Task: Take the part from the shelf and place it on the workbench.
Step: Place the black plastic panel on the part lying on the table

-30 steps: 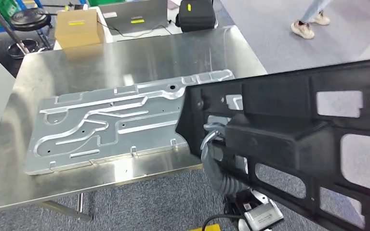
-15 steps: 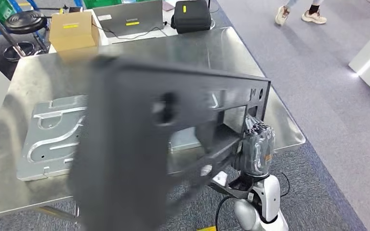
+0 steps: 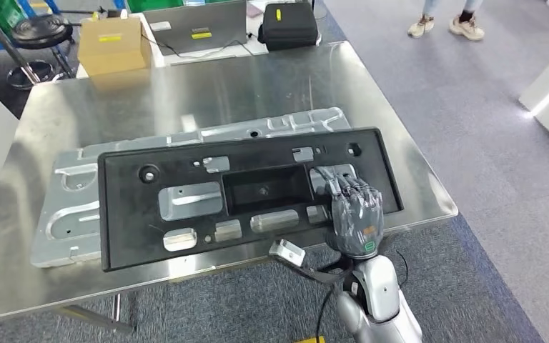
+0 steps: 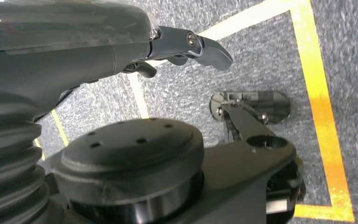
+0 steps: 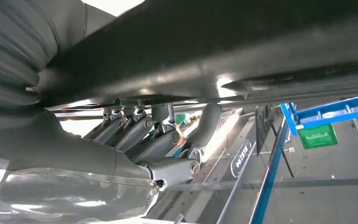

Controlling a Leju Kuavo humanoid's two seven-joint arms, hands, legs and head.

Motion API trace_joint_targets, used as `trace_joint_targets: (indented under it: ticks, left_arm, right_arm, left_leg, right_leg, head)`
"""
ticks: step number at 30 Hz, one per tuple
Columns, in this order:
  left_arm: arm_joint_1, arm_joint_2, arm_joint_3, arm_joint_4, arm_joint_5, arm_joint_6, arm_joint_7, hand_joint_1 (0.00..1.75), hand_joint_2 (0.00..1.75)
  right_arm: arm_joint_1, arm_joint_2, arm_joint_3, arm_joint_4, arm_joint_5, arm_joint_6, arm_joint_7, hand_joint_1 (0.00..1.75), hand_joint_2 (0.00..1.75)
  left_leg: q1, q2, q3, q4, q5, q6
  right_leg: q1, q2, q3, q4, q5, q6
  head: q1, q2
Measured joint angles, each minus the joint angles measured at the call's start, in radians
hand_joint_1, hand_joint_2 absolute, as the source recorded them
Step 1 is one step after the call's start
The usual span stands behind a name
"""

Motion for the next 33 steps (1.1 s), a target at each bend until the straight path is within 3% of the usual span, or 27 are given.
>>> trace_joint_targets:
  ticks: [2, 4, 7, 9, 10, 11, 12, 14, 15, 19, 21, 23, 24, 25, 26, 29, 30, 33]
  left_arm:
    - [0.000, -0.002, 0.000, 0.000, -0.003, -0.001, -0.001, 0.00, 1.75]
    - [0.000, -0.004, 0.000, 0.000, -0.005, -0.001, -0.002, 0.00, 1.75]
    - [0.000, -0.004, 0.000, 0.000, -0.007, -0.001, -0.002, 0.00, 1.75]
    - [0.001, -0.005, 0.001, 0.000, -0.007, -0.002, -0.003, 0.00, 1.75]
    - [0.001, -0.005, 0.001, 0.000, -0.009, -0.003, -0.003, 0.00, 1.75]
    - [0.001, -0.005, 0.001, 0.000, -0.011, -0.005, -0.003, 0.00, 1.75]
    - [0.001, -0.005, 0.001, 0.000, -0.014, -0.007, -0.003, 0.00, 1.75]
    - [-0.001, -0.005, 0.000, 0.000, -0.018, -0.011, -0.001, 0.00, 1.75]
    - [-0.002, -0.005, 0.000, 0.000, -0.018, -0.012, 0.002, 0.00, 1.75]
    - [0.000, -0.005, 0.000, 0.000, -0.018, -0.012, 0.009, 0.00, 1.75]
    - [0.001, -0.007, 0.000, 0.000, -0.019, -0.012, 0.007, 0.00, 1.75]
    - [0.001, -0.008, 0.000, 0.000, -0.022, -0.014, -0.003, 0.00, 1.75]
    - [0.002, -0.008, 0.000, 0.000, -0.025, -0.016, -0.011, 0.00, 1.75]
    - [0.003, -0.008, 0.000, 0.000, -0.028, -0.018, -0.019, 0.00, 1.75]
    - [0.004, -0.008, 0.000, 0.000, -0.032, -0.021, -0.026, 0.00, 1.75]
    - [0.005, -0.008, -0.004, 0.000, -0.041, -0.028, -0.038, 0.00, 1.75]
    - [0.005, -0.008, -0.005, 0.000, -0.042, -0.031, -0.040, 0.00, 1.75]
    - [0.007, -0.008, -0.007, 0.000, -0.044, -0.039, -0.045, 0.00, 1.75]
  right_arm:
    - [-0.023, 0.000, 0.008, 0.032, -0.014, 0.001, 0.001, 1.75, 1.75]
    - [-0.050, 0.000, 0.015, 0.063, -0.029, 0.002, 0.003, 1.75, 1.75]
    - [-0.080, 0.000, 0.023, 0.093, -0.038, 0.002, 0.003, 1.75, 1.75]
    - [-0.085, 0.000, 0.026, 0.109, -0.041, 0.003, 0.003, 1.75, 1.75]
    - [-0.090, 0.000, 0.029, 0.120, -0.043, 0.006, 0.003, 1.75, 1.75]
    - [-0.100, -0.001, 0.031, 0.131, -0.047, 0.009, 0.004, 1.75, 1.75]
    - [-0.116, -0.002, 0.035, 0.145, -0.052, 0.013, 0.004, 1.75, 1.75]
    - [-0.159, -0.006, 0.038, 0.184, -0.067, 0.019, 0.007, 1.75, 1.75]
    - [-0.181, -0.008, 0.039, 0.209, -0.076, 0.020, 0.007, 1.75, 1.75]
    - [-0.242, -0.016, 0.039, 0.303, -0.110, 0.022, -0.010, 1.75, 1.75]
    - [-0.270, -0.020, 0.039, 0.348, -0.124, 0.022, -0.023, 1.75, 1.75]
    - [-0.310, -0.026, 0.039, 0.418, -0.137, 0.019, -0.034, 1.75, 1.75]
    - [-0.332, -0.030, 0.037, 0.460, -0.141, 0.017, -0.039, 1.75, 1.75]
    - [-0.352, -0.035, 0.034, 0.502, -0.143, 0.015, -0.043, 1.75, 1.75]
    - [-0.375, -0.040, 0.029, 0.546, -0.143, 0.013, -0.048, 1.75, 1.75]
    - [-0.453, -0.055, 0.010, 0.660, -0.140, 0.010, -0.057, 1.75, 1.75]
    - [-0.476, -0.058, 0.004, 0.689, -0.137, 0.008, -0.058, 1.75, 1.75]
    - [-0.522, -0.065, -0.011, 0.757, -0.130, 0.007, -0.061, 1.75, 1.75]
  left_leg:
    - [0.000, 0.000, -0.001, -0.001, -0.001, -0.011]
    - [0.003, 0.001, -0.011, 0.025, -0.020, -0.022]
    - [0.006, 0.001, -0.088, 0.190, -0.104, -0.031]
    - [0.007, 0.001, -0.134, 0.279, -0.125, -0.034]
    - [0.008, 0.001, -0.134, 0.273, -0.107, -0.034]
    - [0.008, 0.001, -0.117, 0.232, -0.075, -0.033]
    - [0.008, 0.002, -0.087, 0.164, -0.035, -0.030]
    - [0.005, 0.001, -0.034, 0.049, 0.006, -0.022]
    - [0.003, 0.001, -0.022, 0.018, 0.012, -0.017]
    - [0.004, 0.000, -0.017, 0.000, 0.015, 0.004]
    - [0.008, 0.002, -0.014, -0.008, 0.021, 0.013]
    - [0.006, 0.003, -0.015, -0.008, 0.021, 0.017]
    - [0.006, 0.003, -0.015, -0.007, 0.021, 0.017]
    - [0.005, 0.003, -0.015, -0.006, 0.020, 0.018]
    - [0.005, 0.002, -0.015, -0.004, 0.019, 0.017]
    - [0.002, -0.001, -0.018, 0.007, 0.014, 0.010]
    - [0.000, -0.001, -0.021, 0.009, 0.012, 0.006]
    - [0.000, 0.000, -0.026, 0.011, 0.010, -0.008]
  right_leg:
    - [0.001, 0.002, 0.000, -0.005, 0.002, -0.012]
    - [0.000, 0.001, 0.003, -0.013, 0.006, -0.024]
    - [0.001, -0.001, 0.006, -0.016, 0.007, -0.036]
    - [0.003, -0.003, 0.006, -0.014, 0.005, -0.039]
    - [0.003, -0.002, 0.006, -0.013, 0.004, -0.039]
    - [0.003, -0.001, 0.006, -0.011, 0.003, -0.039]
    - [0.003, 0.001, 0.007, -0.009, 0.001, -0.038]
    - [0.006, 0.004, 0.005, -0.005, 0.000, -0.030]
    - [0.006, 0.004, 0.003, -0.005, 0.000, -0.025]
    - [0.005, 0.002, -0.002, 0.002, -0.004, -0.004]
    - [0.004, 0.001, -0.036, 0.075, -0.048, 0.004]
    - [0.002, 0.001, -0.101, 0.207, -0.106, 0.009]
    - [0.001, 0.001, -0.126, 0.255, -0.117, 0.011]
    - [0.000, 0.001, -0.136, 0.269, -0.109, 0.012]
    - [-0.001, 0.001, -0.126, 0.243, -0.082, 0.012]
    - [0.000, -0.001, -0.043, 0.056, 0.008, 0.004]
    - [0.002, -0.001, -0.027, 0.019, 0.018, 0.000]
    - [0.004, 0.001, -0.024, 0.000, 0.020, -0.013]
  head:
    - [-0.001, 0.000]
    - [-0.001, 0.000]
    - [-0.003, 0.000]
    - [-0.003, 0.000]
    - [-0.003, 0.000]
    - [-0.003, 0.000]
    - [-0.003, 0.000]
    - [-0.003, 0.000]
    - [-0.003, 0.000]
    - [-0.002, 0.000]
    - [-0.001, 0.000]
    - [-0.001, 0.000]
    - [-0.001, 0.000]
    - [-0.001, 0.000]
    - [-0.001, 0.000]
    - [-0.002, 0.000]
    - [-0.002, 0.000]
    - [-0.004, 0.000]
